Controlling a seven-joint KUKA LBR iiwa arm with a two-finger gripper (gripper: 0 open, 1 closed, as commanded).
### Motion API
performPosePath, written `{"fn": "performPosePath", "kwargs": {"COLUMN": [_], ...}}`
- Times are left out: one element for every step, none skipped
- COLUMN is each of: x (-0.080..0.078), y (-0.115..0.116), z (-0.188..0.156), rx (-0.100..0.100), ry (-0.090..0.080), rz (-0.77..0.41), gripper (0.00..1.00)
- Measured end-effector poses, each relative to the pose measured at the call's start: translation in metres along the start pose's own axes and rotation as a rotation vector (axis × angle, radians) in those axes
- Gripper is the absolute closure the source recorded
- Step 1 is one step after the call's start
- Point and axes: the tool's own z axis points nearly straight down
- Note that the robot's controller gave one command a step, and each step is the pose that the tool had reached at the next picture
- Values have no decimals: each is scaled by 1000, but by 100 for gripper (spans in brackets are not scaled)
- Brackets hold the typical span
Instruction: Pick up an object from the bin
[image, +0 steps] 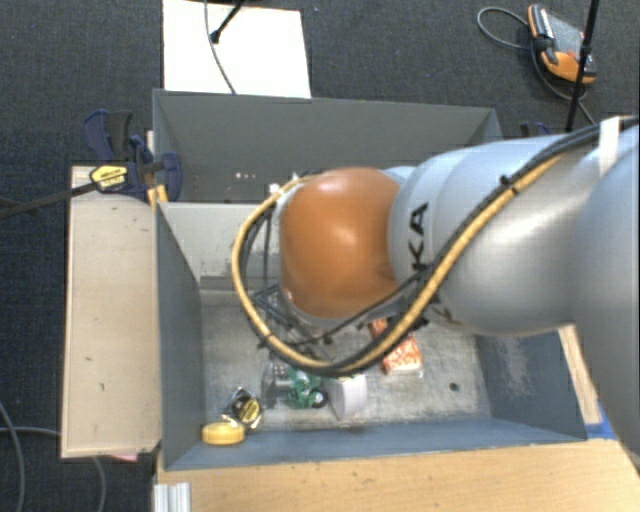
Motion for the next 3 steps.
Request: {"fn": "performPosePath", "kwargs": {"x": [-2,-5,-5], "y": [-4,8,8], "z": [55,128,128], "rx": [-2,-1,0], "ry": [-6,0,0], "rz": [-49,-197,-196], "gripper": [0,100,100]}}
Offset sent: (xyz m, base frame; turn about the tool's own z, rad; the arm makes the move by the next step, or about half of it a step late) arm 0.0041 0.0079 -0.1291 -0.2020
